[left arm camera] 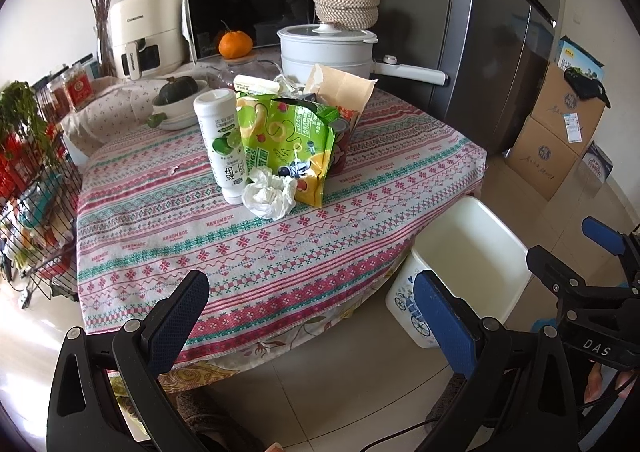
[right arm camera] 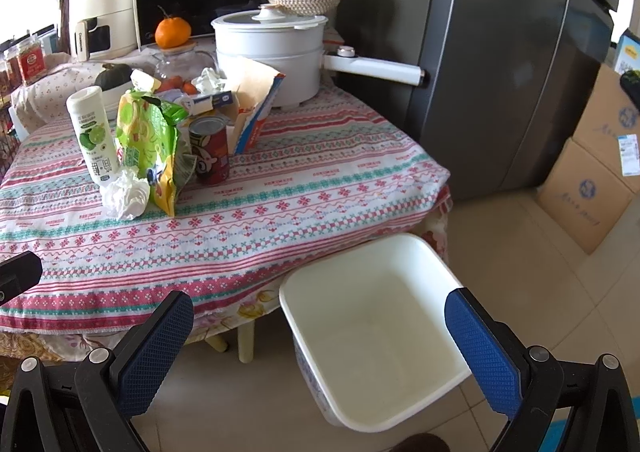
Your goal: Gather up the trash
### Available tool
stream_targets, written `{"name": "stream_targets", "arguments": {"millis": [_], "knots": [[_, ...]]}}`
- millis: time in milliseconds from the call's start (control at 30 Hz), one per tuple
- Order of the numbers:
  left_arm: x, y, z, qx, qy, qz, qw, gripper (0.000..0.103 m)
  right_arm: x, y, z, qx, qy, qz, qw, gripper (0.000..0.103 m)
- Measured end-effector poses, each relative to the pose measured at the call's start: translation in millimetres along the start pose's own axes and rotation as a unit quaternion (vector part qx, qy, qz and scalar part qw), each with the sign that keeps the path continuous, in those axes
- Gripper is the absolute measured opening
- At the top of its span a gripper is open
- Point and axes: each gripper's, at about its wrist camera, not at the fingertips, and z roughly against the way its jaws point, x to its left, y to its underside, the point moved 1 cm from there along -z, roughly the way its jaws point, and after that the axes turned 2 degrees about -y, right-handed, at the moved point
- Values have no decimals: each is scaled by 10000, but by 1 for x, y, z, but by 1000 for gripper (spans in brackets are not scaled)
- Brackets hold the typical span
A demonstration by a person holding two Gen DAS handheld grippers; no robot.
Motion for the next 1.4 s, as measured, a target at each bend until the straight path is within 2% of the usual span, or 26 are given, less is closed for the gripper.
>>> {"name": "stream_targets", "arguments": {"millis": [200, 300, 500, 700, 767, 900, 1000, 1167, 1267, 1367, 1400], "knots": [[14, -6, -3, 85, 228, 105, 9996, 103, 1, -2, 0, -27, 79, 56, 9999, 103], [24, -11, -8, 178, 151, 59, 9997, 103, 1, -5, 0, -60, 125, 112, 9998, 103], [50, -36, -21, 241, 209, 90, 9995, 103, 3, -18, -5, 248, -310, 166, 9991, 103], [75, -76, -56, 109, 53, 114, 9999, 102, 15, -57, -18, 476, -703, 379, 9957, 103], [83, -87, -73, 53, 79, 205, 9997, 99, 21, -74, -28, 563, -816, 441, 9941, 103], [94, -95, -110, -106, 9, 271, 9996, 85, 36, -97, -55, 754, -1109, 584, 9892, 103], [94, -99, -140, 34, -24, 112, 9999, 74, 44, -103, -80, 813, -1398, 550, 9853, 103], [100, -111, -162, -25, -165, 161, 9997, 73, 51, -91, -126, 1496, -1677, 601, 9726, 103], [105, -119, -169, -136, -253, 269, 9992, 73, 54, -101, -142, 1506, -1632, 550, 9735, 101], [110, -124, -173, -213, -178, 426, 9987, 72, 59, -115, -156, 1453, -1764, 335, 9730, 100], [111, -126, -175, -222, -180, 453, 9986, 66, 60, -118, -160, 1446, -1820, 250, 9723, 100]]}}
